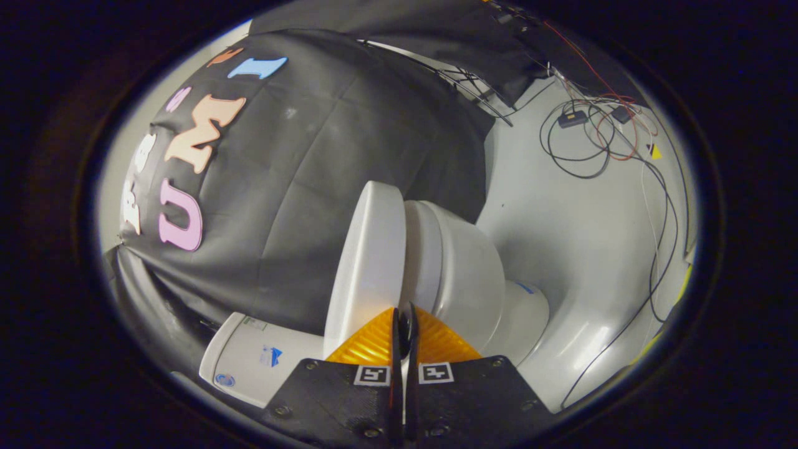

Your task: Open the toilet lid.

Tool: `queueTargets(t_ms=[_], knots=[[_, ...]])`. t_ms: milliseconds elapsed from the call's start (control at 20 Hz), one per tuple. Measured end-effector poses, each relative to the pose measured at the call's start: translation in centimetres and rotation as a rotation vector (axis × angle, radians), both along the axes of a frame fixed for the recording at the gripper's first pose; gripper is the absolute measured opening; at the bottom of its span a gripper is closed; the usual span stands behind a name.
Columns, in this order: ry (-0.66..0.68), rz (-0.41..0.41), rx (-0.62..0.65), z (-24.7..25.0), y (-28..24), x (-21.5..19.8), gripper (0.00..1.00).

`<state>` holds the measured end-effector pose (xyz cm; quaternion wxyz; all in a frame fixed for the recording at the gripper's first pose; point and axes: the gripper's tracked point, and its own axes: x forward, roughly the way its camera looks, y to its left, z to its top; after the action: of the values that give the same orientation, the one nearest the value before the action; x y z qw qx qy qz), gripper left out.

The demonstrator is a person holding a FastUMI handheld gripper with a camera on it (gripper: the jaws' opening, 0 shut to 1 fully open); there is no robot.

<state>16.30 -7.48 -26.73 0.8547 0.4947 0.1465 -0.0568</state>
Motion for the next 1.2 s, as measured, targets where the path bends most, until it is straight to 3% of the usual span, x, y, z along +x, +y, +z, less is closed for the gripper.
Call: queueTargets(t_ms=[850, 1200], knots=[[0.068, 0.048, -0.249, 5.9, 3.7, -2.2, 0.02], [0.084, 0.016, -0.303, 7.3, 3.9, -1.8, 0.02]])
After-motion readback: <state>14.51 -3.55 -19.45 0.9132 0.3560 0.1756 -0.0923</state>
